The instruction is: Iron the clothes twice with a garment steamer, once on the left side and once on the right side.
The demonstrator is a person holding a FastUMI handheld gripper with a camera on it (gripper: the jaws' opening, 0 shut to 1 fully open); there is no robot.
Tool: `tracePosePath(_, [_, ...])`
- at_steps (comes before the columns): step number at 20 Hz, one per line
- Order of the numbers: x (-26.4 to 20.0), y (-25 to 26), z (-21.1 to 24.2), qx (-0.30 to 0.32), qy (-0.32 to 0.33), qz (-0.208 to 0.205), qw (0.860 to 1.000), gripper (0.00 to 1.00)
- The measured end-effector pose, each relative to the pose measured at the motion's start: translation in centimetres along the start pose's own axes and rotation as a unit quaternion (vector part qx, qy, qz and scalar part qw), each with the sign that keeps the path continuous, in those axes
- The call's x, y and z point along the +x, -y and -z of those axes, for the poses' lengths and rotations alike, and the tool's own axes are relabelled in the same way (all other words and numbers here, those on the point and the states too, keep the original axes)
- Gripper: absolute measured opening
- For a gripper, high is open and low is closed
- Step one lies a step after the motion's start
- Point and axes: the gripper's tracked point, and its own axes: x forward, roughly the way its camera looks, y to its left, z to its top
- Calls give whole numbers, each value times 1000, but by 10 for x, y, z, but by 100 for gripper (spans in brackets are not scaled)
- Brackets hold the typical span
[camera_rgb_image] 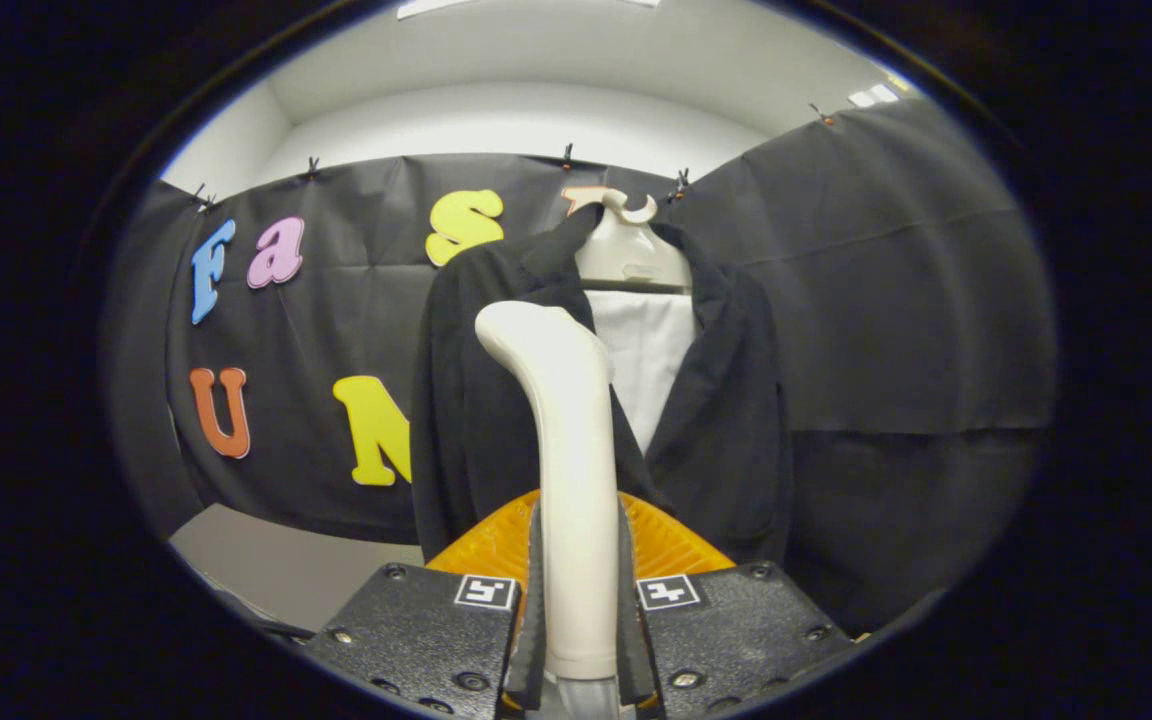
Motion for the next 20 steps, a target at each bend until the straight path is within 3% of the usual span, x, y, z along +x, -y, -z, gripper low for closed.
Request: tracePosePath(20, [-12, 31, 139, -26, -116, 47, 992, 31])
